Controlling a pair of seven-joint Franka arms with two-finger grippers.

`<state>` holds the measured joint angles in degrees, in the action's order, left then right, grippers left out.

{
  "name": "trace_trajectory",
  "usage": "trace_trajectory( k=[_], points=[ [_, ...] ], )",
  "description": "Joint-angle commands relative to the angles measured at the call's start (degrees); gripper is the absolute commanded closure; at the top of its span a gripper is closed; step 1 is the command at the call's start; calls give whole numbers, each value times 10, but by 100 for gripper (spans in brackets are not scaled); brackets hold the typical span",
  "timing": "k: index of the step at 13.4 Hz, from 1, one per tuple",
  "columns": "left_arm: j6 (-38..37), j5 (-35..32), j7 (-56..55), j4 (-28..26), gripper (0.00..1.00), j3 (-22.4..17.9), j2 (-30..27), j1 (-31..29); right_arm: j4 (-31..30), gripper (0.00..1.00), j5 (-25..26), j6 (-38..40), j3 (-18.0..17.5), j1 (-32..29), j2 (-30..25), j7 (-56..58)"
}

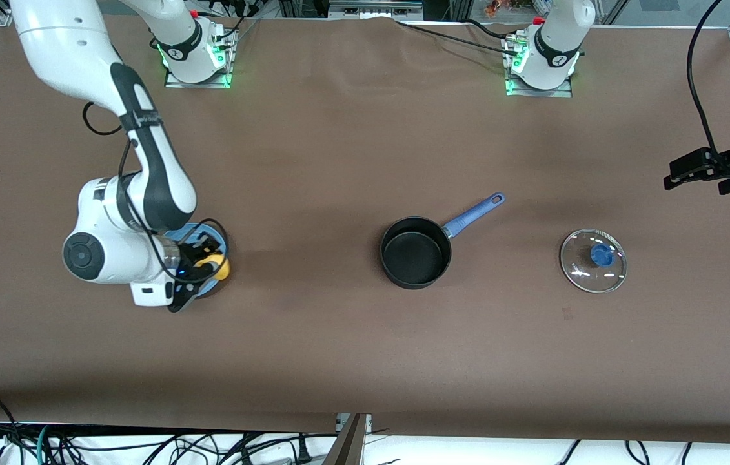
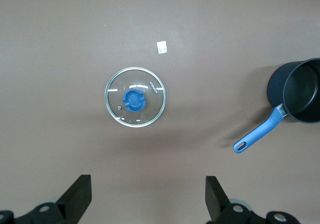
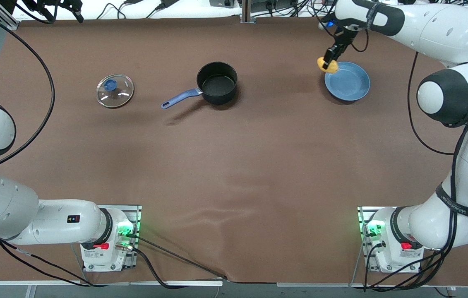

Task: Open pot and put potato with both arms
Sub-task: 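Lift the yellow potato and carry it over the saucepan with the right gripper, then lower the potato into the saucepan and open the right gripper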

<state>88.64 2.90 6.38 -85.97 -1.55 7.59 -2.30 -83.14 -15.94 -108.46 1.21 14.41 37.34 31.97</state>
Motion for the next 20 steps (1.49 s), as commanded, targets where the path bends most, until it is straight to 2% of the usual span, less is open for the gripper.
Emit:
trace_trajectory(
  k=[1, 3, 4, 6, 7, 8, 10, 11, 12, 13, 14, 18, 20],
  points=[
    [-24, -11, 14, 37, 0, -2, 20, 12, 6, 100, -69, 18, -46, 12, -7, -188],
    [-27, -14, 5, 38, 0, -1, 22, 24, 13, 100, -83, -22, -95, 37, -2, -363],
    [-32, -16, -9, 38, 0, -1, 22, 35, 17, 100, -84, -64, -103, 55, 5, -441],
    [-43, -30, -13, 39, 0, -2, 23, 35, 18, 100, -91, -143, -111, 100, 26, -539],
    [-43, -28, -12, 39, 0, -4, 23, 33, 18, 100, -116, -182, -117, 125, 34, -582],
    [-43, -26, -12, 39, 0, -4, 23, 32, 18, 100, -137, -225, -117, 150, 40, -613],
    [-44, -31, -13, 53, 0, -3, 27, 37, 19, 100, -145, -306, -117, 192, 55, -661],
    [-44, -31, -13, 54, 0, -3, 29, 37, 19, 96, -145, -338, -117, 205, 64, -678],
    [-43, -30, -13, 54, 0, -3, 30, 37, 27, 83, -145, -362, -117, 215, 76, -685],
    [-43, -30, -13, 54, 0, -3, 30, 37, 39, 58, -145, -369, -117, 220, 84, -687],
    [-43, -30, -12, 54, 0, -4, 30, 32, 46, 2, -141, -369, -116, 220, 85, -685],
    [-43, -30, -12, 54, 0, -7, 30, 28, 47, 0, -121, -354, -104, 208, 61, -679],
    [-43, -28, -11, 54, 0, -8, 32, 28, 47, 0, -103, -292, -89, 188, 27, -675]
  ],
)
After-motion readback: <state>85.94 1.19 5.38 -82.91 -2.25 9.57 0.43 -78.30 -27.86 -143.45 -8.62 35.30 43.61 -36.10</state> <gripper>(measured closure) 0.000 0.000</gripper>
